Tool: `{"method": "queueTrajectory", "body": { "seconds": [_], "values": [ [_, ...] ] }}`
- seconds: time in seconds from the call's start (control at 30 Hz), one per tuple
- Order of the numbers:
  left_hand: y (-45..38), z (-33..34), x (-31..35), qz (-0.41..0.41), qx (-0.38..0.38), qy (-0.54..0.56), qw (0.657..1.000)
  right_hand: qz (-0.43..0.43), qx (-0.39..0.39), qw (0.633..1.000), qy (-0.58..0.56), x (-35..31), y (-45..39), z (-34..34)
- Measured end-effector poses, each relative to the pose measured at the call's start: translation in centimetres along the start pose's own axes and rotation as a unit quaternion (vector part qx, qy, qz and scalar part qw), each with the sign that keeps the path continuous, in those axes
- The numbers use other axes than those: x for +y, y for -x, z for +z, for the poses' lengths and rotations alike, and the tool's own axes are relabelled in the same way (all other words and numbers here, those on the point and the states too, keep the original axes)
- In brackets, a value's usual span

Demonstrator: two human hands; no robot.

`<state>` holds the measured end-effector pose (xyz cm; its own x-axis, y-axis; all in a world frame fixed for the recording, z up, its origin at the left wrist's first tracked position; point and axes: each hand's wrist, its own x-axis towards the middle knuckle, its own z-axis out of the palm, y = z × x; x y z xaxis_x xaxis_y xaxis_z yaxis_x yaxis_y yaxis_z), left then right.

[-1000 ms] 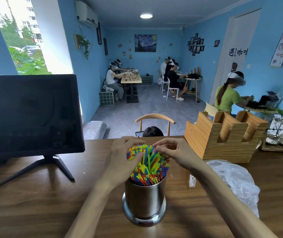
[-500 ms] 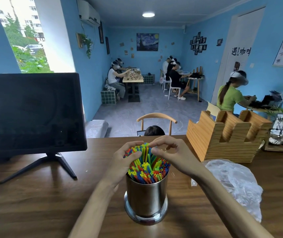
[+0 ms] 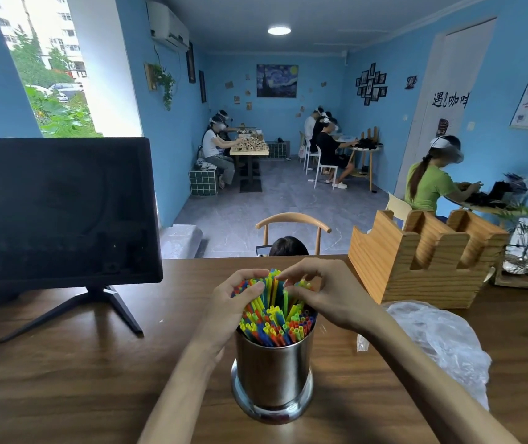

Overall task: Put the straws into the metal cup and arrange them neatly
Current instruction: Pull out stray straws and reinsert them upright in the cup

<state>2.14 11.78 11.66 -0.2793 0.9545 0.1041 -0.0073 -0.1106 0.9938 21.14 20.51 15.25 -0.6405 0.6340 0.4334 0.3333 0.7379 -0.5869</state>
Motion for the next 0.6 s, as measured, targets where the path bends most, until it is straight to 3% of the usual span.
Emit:
{"method": "queueTrajectory", "body": {
  "seconds": [0.1, 0.17, 0.23, 0.33, 0.4, 0.47, 0.53, 0.6],
  "values": [
    [-0.1, 0.2, 0.2, 0.057, 0.021, -0.048, 0.997, -0.012, 0.09, 0.995, -0.043, -0.3, -0.7, -0.7],
    [-0.5, 0.1, 0.1, 0.144, 0.111, -0.131, 0.975, -0.027, 0.167, 0.98, -0.106, -1.0, -1.3, -1.7],
    [-0.4, 0.1, 0.4, 0.199, 0.197, -0.164, 0.946, -0.046, 0.235, 0.955, -0.178, -2.2, -1.7, -2.9],
    [0.8, 0.8, 2.3, 0.243, 0.237, -0.127, 0.932, -0.078, 0.338, 0.907, -0.239, -4.2, -1.6, -4.1],
    [1.7, 1.6, 4.3, 0.213, 0.216, -0.137, 0.943, -0.113, 0.363, 0.885, -0.268, -5.9, -0.9, -4.3],
    [1.7, 2.0, 6.2, 0.127, 0.145, -0.15, 0.97, -0.152, 0.347, 0.881, -0.283, -7.4, 0.0, -3.8],
    [1.7, 2.6, 7.6, 0.056, 0.07, -0.12, 0.989, -0.181, 0.308, 0.891, -0.279, -8.5, 0.8, -2.9],
    [1.5, 3.2, 8.6, 0.035, 0.045, -0.035, 0.998, -0.177, 0.251, 0.908, -0.284, -8.5, 1.3, -2.0]
  ]
}}
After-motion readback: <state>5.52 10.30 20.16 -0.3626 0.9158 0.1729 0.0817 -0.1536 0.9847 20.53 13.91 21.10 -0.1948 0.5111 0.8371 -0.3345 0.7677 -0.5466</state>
